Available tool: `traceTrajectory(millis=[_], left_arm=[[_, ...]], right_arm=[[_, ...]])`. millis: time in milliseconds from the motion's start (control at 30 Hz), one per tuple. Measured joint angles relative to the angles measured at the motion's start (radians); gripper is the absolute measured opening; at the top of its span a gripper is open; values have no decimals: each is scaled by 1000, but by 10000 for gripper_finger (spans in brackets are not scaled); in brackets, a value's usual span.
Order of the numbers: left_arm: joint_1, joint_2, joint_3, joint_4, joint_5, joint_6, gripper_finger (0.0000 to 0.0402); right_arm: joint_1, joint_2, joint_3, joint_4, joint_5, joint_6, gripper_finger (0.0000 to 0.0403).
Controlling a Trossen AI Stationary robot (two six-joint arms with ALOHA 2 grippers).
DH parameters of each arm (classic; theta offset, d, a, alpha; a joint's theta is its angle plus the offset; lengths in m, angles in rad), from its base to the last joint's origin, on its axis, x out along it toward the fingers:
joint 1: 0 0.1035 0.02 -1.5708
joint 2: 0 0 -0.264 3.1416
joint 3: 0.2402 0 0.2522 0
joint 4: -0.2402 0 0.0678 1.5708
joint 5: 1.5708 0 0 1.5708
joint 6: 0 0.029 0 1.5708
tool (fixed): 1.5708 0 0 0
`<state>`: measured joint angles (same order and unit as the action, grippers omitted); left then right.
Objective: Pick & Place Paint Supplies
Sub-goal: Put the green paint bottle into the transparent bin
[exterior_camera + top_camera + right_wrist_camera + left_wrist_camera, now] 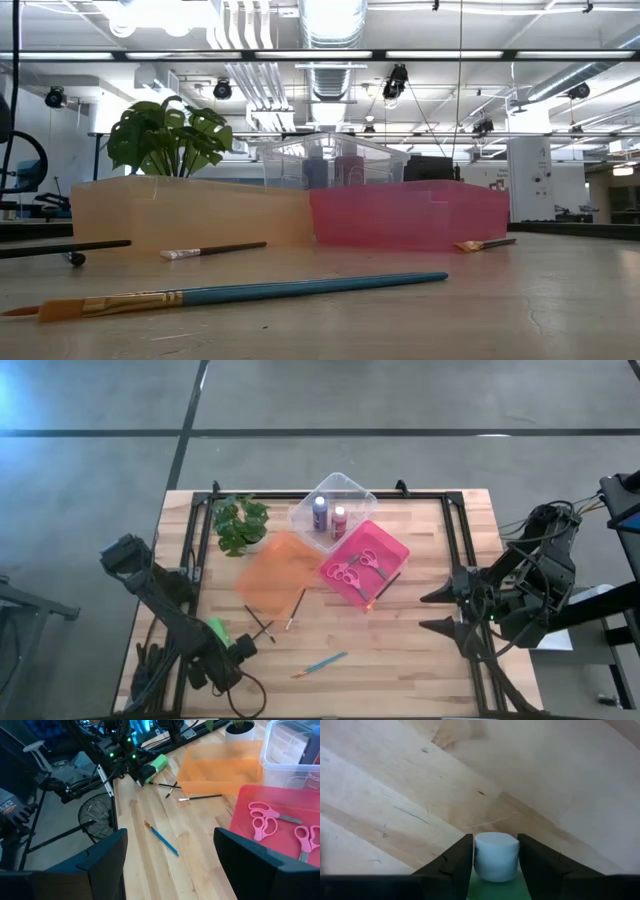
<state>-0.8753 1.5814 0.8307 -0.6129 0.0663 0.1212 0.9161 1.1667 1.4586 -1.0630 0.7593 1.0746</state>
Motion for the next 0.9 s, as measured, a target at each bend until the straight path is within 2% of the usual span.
traceTrajectory(millis=[133,267,433,600,900], left_arm=[[0,0,0,3,-17,-44,151],[0,0,9,0,-22,-79,117],[0,0,56,-30,-14,-165,117],[0,-2,161,-110,-16,-228,117],[4,-9,384,-238,-186,-429,117]], right_arm=[[0,0,0,0,0,7,294],[0,0,0,0,0,7,294],[0,0,0,0,0,15,294],[0,0,0,0,0,9,294],[1,0,0,0,-1,-51,294]])
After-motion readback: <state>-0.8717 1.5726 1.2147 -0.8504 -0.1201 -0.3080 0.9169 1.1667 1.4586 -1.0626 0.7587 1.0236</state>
